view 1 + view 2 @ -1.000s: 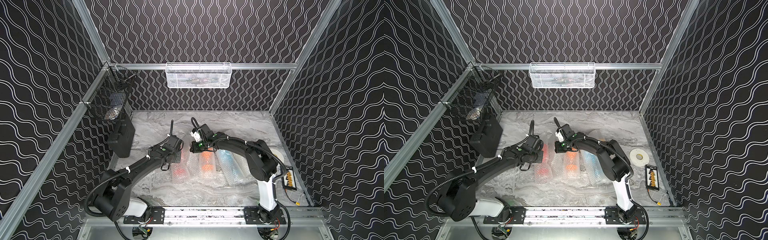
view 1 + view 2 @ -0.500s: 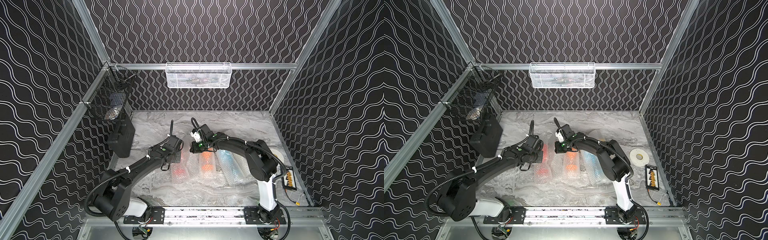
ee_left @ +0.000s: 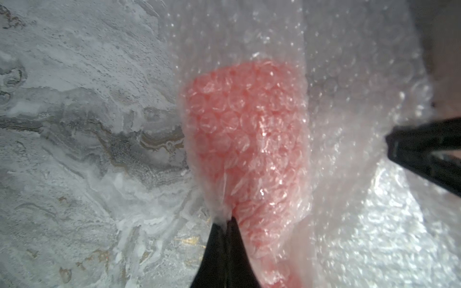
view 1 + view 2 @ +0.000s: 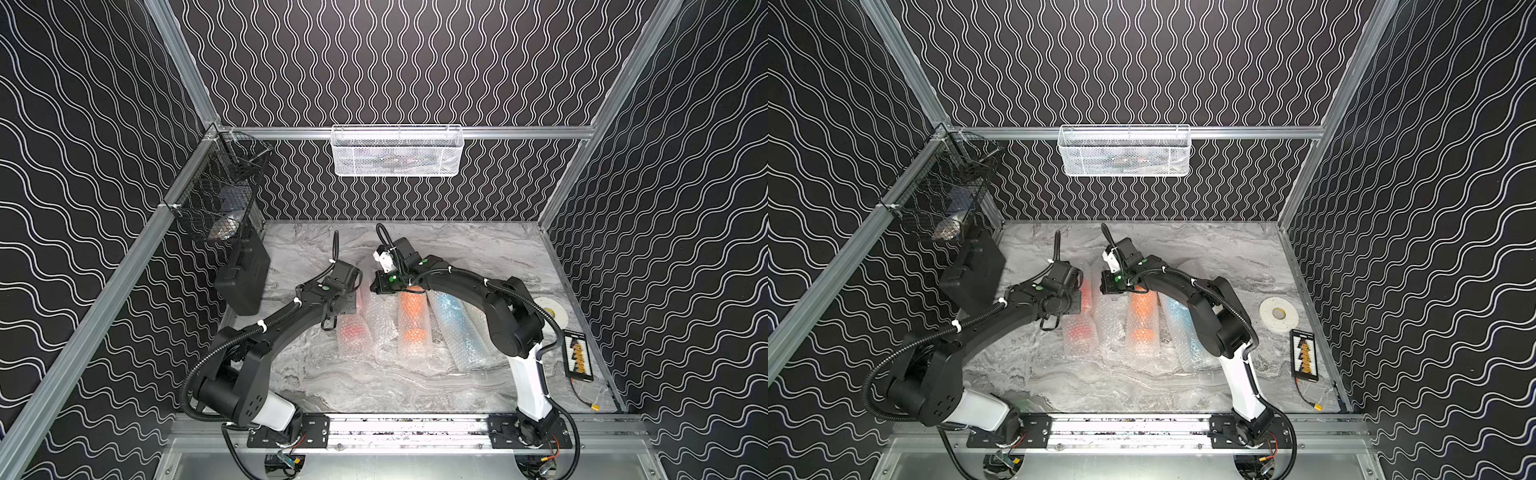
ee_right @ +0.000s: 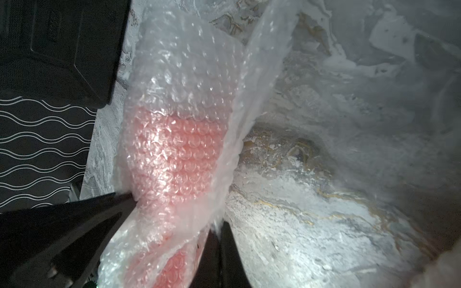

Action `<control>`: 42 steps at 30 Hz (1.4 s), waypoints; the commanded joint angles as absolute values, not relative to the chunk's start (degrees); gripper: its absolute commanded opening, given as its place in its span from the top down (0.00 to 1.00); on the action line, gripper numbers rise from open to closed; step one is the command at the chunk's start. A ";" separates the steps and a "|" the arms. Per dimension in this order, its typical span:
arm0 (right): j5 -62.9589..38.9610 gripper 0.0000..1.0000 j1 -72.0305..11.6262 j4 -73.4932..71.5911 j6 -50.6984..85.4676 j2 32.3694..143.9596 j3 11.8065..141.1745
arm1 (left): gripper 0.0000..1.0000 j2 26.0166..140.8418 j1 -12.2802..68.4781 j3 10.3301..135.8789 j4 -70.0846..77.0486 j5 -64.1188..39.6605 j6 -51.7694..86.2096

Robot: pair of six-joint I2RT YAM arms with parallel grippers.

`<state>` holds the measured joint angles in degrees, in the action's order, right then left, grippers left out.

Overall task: Unpack wine glasses from bubble wrap
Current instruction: Unwrap the wine glass from the bubble wrap.

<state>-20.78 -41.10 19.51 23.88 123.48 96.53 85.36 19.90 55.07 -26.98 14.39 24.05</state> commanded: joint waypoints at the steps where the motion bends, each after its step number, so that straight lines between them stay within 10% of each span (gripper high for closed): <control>1: -20.01 1.00 -41.06 20.27 24.76 123.62 97.04 | 1.00 86.32 18.95 56.02 -24.53 13.90 23.86; 42: -18.37 0.97 -32.21 15.87 33.65 155.60 142.75 | 1.00 117.92 2.47 92.03 -23.00 2.09 22.20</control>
